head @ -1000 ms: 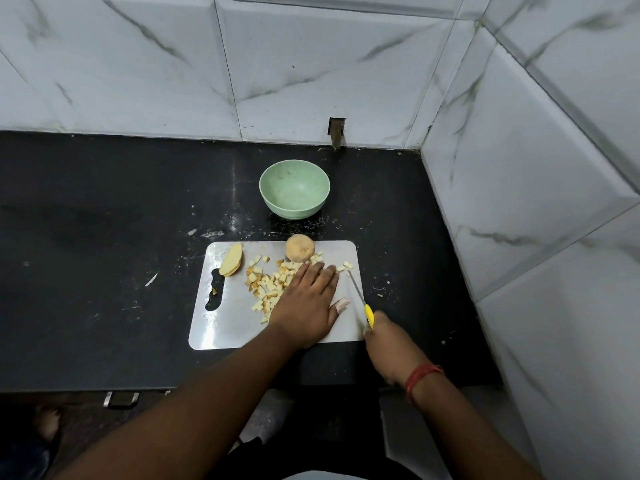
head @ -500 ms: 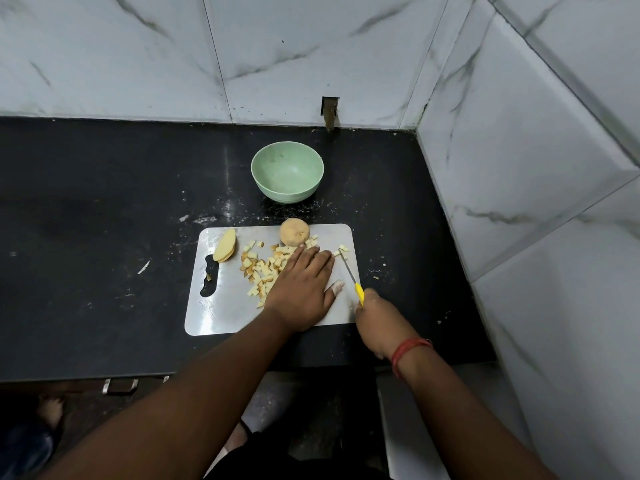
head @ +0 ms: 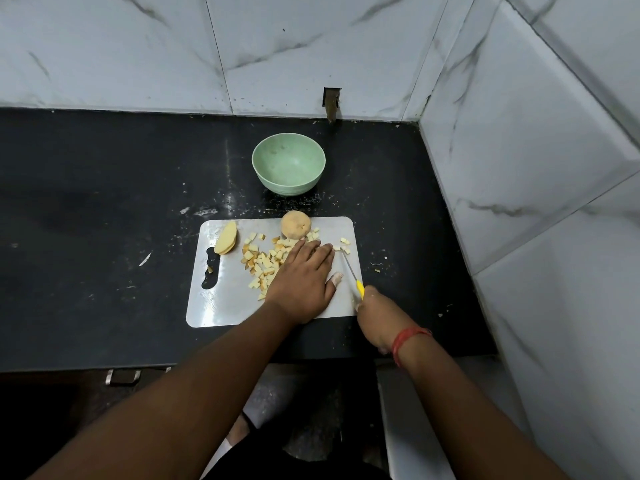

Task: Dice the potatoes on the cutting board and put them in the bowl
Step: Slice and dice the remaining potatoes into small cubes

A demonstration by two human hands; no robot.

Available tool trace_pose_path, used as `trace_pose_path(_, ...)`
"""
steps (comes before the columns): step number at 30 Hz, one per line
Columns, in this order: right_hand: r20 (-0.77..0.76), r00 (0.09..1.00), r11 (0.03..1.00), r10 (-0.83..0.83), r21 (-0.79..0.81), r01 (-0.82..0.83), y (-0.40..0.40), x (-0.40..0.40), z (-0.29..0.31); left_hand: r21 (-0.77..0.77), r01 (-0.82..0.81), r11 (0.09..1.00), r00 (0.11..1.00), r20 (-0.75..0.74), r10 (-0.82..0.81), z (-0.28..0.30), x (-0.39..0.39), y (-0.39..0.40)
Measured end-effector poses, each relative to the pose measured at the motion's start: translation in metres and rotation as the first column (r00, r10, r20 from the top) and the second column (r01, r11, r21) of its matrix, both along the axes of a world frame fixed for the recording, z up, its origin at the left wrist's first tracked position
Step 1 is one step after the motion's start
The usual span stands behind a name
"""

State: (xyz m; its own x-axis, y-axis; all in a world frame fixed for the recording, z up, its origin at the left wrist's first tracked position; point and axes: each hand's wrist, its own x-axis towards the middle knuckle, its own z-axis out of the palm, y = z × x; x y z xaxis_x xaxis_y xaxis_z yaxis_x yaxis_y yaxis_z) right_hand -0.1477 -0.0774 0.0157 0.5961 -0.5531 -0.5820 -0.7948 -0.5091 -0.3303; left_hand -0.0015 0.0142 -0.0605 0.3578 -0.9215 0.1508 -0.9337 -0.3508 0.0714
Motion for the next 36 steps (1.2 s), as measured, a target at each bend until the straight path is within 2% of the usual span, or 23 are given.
trace_pose_path(4, -0.06, 0.996, 0.998, -0.067, -0.016, 0.066, 0.005, -0.011, -0.003, -0.02, 0.005, 1.0, 1.0, 0.005, -0.005, 0.0, 0.0, 0.0)
trace_pose_path(8, 0.034, 0.992, 0.993, -0.121, 0.014, 0.12, 0.005, -0.008, 0.005, -0.032, 0.004, 0.999, 1.0, -0.001, -0.004, 0.0, 0.0, 0.0)
trace_pose_path(12, 0.073, 0.994, 0.996, -0.085, -0.018, 0.086, 0.003, 0.001, 0.007, -0.025, -0.001, 1.0, 1.0, -0.022, 0.001, -0.001, -0.001, 0.001)
trace_pose_path(20, -0.005, 0.999, 0.998, -0.04, -0.039, 0.04, 0.0, 0.011, -0.003, -0.02, -0.01, 1.0, 0.999, -0.04, 0.009, -0.001, 0.0, 0.001)
trace_pose_path(24, -0.049, 0.998, 0.997, 0.051, -0.051, -0.053, -0.003, 0.015, -0.005, -0.042, -0.01, 0.999, 0.999, -0.05, 0.008, -0.001, 0.0, 0.0)
trace_pose_path(26, -0.022, 0.999, 1.0, 0.025, -0.018, -0.026, -0.006, 0.018, -0.007, -0.054, -0.011, 0.998, 0.999, -0.052, 0.009, -0.002, 0.0, 0.0)
trace_pose_path(30, -0.04, 0.999, 0.999, 0.008, -0.051, -0.01, -0.003, 0.007, -0.013, -0.056, -0.01, 0.998, 0.999, -0.046, 0.007, -0.001, -0.001, 0.001)
trace_pose_path(36, 0.022, 0.998, 0.991, -0.052, 0.123, 0.049, -0.003, -0.017, -0.002, -0.049, -0.007, 0.999, 0.999, -0.042, 0.005, 0.0, -0.001, 0.001)
